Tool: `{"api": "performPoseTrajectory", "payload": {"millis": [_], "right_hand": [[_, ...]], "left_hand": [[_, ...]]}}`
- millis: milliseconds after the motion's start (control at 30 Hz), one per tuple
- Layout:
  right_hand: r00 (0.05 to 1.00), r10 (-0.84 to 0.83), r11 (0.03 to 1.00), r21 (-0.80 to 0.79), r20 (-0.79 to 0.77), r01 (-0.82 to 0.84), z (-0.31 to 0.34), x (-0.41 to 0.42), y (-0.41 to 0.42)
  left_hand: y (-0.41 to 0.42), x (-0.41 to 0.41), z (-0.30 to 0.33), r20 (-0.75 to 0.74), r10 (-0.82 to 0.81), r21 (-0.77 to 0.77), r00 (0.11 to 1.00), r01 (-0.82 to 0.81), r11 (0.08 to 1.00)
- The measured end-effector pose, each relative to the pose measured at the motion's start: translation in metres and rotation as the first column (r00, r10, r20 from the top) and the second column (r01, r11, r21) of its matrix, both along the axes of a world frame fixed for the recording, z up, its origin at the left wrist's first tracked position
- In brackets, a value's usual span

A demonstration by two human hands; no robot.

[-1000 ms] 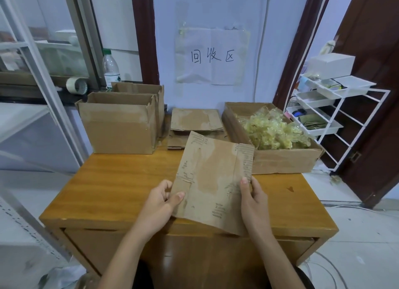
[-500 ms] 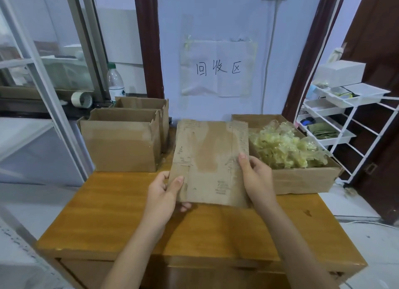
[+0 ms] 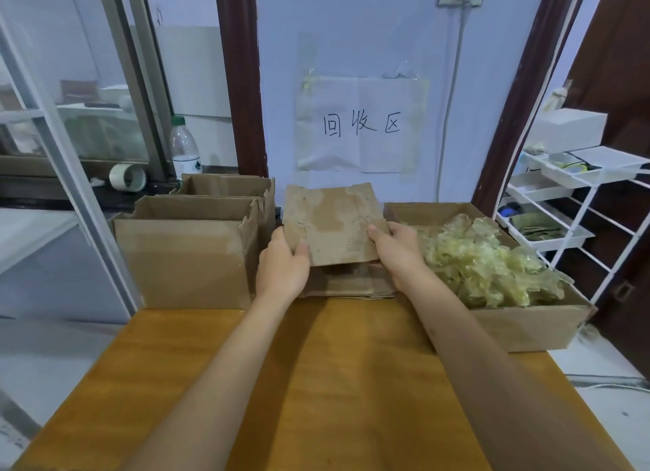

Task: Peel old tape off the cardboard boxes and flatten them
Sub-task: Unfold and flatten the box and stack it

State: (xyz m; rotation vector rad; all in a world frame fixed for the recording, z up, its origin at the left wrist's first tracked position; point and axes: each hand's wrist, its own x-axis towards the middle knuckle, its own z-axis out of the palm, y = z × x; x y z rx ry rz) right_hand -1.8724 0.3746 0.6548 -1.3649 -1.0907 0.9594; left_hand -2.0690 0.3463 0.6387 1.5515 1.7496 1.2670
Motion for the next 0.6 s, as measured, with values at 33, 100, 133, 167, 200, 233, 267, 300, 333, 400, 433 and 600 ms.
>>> {"api": "performPoseTrajectory", "payload": {"millis": [33, 100, 133, 167, 200, 233, 267, 300, 333, 400, 433, 600], "right_hand": [[1.0, -0.002, 1.0, -0.002, 0.001, 0.002, -0.002, -0.001, 0.005], [1.0, -0.016, 1.0, 0.003, 0.024, 0.016, -0.008, -0.001, 0.012], [0.998, -0.025, 1.0, 0.009, 0.05, 0.024, -0.012, -0.002, 0.014], [0.996, -0.034, 0.999, 0.018, 0.083, 0.032, -0.015, -0.002, 0.015], [0.992, -0.044, 0.999, 0.03, 0.119, 0.041, -0.018, -0.003, 0.017], [0.985, -0.06, 0.998, 0.039, 0.163, 0.054, -0.021, -0.003, 0.017], [0.974, -0.08, 0.996, 0.05, 0.211, 0.071, -0.024, -0.003, 0.018], [0.96, -0.096, 0.995, 0.06, 0.262, 0.083, -0.028, -0.003, 0.021], [0.944, -0.105, 0.994, 0.066, 0.312, 0.089, -0.032, -0.003, 0.023], [0.893, -0.106, 0.994, 0.029, 0.438, 0.103, -0.037, -0.004, 0.028], [0.859, -0.094, 0.994, -0.008, 0.504, 0.113, -0.039, -0.005, 0.029], [0.761, -0.039, 0.984, -0.107, 0.648, 0.141, -0.056, -0.008, 0.027]], "left_hand": [[0.005, 0.001, -0.002, -0.025, -0.002, 0.018, 1.0, 0.002, 1.0], [0.014, 0.002, -0.008, -0.031, -0.016, 0.041, 0.999, 0.017, 0.999], [0.018, 0.002, -0.012, -0.027, -0.016, 0.048, 1.0, 0.017, 0.999], [0.021, 0.003, -0.015, -0.025, -0.01, 0.053, 1.0, 0.011, 0.999], [0.024, 0.003, -0.018, -0.028, -0.004, 0.061, 1.0, 0.005, 0.998], [0.028, 0.004, -0.021, -0.031, 0.0, 0.063, 1.0, 0.002, 0.998], [0.03, 0.005, -0.023, -0.031, -0.001, 0.06, 1.0, 0.003, 0.998], [0.032, 0.006, -0.026, -0.024, 0.0, 0.049, 1.0, 0.001, 0.999], [0.033, 0.006, -0.029, -0.01, 0.003, 0.033, 1.0, -0.003, 0.999], [0.034, 0.005, -0.038, 0.01, 0.014, 0.022, 1.0, -0.014, 1.0], [0.035, 0.004, -0.044, 0.004, 0.019, 0.027, 1.0, -0.019, 0.999], [0.031, -0.001, -0.078, -0.083, 0.0, 0.03, 0.997, 0.003, 1.0]]}}
